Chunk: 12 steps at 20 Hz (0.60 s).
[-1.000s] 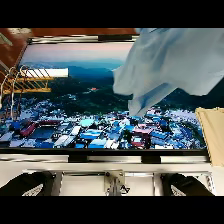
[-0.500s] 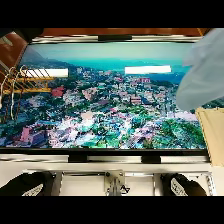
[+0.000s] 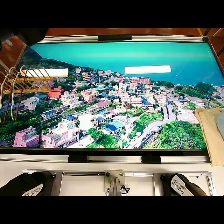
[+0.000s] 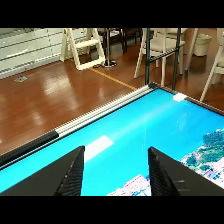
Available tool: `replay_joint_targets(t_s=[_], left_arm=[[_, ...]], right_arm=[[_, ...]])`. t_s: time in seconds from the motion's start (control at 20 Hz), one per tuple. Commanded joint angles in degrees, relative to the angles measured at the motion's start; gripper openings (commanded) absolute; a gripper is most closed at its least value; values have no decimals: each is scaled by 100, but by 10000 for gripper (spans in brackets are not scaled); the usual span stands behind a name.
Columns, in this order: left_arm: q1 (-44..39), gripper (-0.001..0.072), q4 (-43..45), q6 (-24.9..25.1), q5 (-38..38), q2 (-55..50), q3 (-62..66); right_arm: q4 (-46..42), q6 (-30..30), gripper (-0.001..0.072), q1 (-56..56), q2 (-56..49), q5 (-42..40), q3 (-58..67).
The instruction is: Fold the shirts.
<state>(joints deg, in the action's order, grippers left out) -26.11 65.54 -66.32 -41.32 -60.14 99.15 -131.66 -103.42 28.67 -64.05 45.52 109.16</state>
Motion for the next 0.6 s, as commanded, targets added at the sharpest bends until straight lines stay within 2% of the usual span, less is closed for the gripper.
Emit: replay_joint_targets(t_s=[0.0,0.15,0.3,0.55], left_arm=[[0,480,0,2,-22,4,-2],[0,480,0,-2,-35,7,-2],[0,480,2,-236,-37,7,-2],[0,480,0,-452,-85,37,0]], right_arm=[[20,-55,67,372,-275,-251,4],[20,-146,67,706,-437,-356,4],[24,-280,67,1082,-511,-715,4],[214,-411,67,1631,-651,-761,4]])
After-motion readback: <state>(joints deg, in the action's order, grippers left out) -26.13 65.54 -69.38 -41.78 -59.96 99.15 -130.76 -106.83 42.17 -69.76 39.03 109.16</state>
